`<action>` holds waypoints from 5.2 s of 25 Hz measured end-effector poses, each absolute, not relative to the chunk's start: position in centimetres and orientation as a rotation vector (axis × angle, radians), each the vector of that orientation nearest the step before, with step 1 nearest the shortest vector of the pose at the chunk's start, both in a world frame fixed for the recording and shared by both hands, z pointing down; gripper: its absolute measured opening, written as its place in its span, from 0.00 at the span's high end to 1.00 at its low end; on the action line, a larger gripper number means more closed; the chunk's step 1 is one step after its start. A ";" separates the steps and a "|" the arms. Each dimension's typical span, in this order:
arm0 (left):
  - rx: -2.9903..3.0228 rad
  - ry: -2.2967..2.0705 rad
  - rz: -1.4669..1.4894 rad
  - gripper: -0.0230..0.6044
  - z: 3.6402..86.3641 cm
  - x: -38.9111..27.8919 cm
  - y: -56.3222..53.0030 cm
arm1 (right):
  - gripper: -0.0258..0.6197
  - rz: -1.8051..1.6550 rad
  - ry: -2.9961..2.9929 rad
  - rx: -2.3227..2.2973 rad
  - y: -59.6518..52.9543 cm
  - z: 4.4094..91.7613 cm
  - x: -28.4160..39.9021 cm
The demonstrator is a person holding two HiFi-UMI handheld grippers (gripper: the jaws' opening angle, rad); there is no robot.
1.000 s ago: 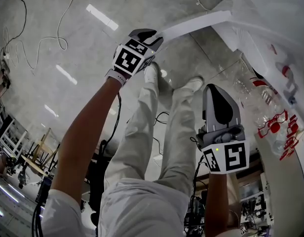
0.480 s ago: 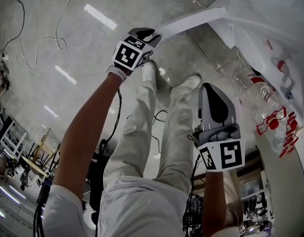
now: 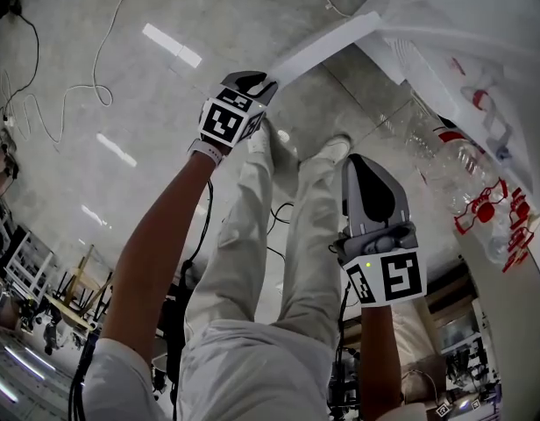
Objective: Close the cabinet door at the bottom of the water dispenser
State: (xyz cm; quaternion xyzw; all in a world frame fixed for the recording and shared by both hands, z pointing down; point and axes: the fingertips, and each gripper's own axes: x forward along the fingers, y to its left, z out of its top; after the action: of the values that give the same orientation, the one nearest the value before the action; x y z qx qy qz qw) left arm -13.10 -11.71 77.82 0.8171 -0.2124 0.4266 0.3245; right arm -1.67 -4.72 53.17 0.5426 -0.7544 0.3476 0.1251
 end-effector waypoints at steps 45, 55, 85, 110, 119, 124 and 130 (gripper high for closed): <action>2.019 -0.498 1.210 0.80 78.0 -1.5 0.3 | 0.94 1.072 -2.015 1.949 5.4 53.0 10.3; 1.929 -0.476 1.096 0.83 78.1 4.1 2.5 | 0.95 1.095 -1.988 1.962 6.5 53.7 12.1; 1.674 -0.501 0.867 0.83 78.5 15.6 2.5 | 0.94 1.123 -1.941 2.009 8.1 55.0 15.7; 1.848 -0.401 0.795 0.77 77.2 24.7 -0.8 | 0.95 1.123 -1.908 2.014 10.2 55.7 18.6; 2.108 -0.311 0.866 0.58 75.7 26.5 -2.6 | 0.94 1.123 -1.918 2.008 9.8 55.5 18.6; 2.140 -0.258 0.909 0.56 75.5 26.2 -2.1 | 0.94 1.114 -1.916 2.009 9.6 55.2 18.6; 2.097 -0.164 1.012 0.58 75.2 23.4 0.4 | 0.94 1.089 -1.911 2.030 9.0 53.6 18.3</action>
State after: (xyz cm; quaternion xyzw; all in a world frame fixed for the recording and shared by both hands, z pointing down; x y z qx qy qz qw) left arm 23.38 0.43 75.20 0.8261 -0.0645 0.3988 0.3929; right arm 18.29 9.02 53.63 0.6762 -0.6368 0.3628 0.0743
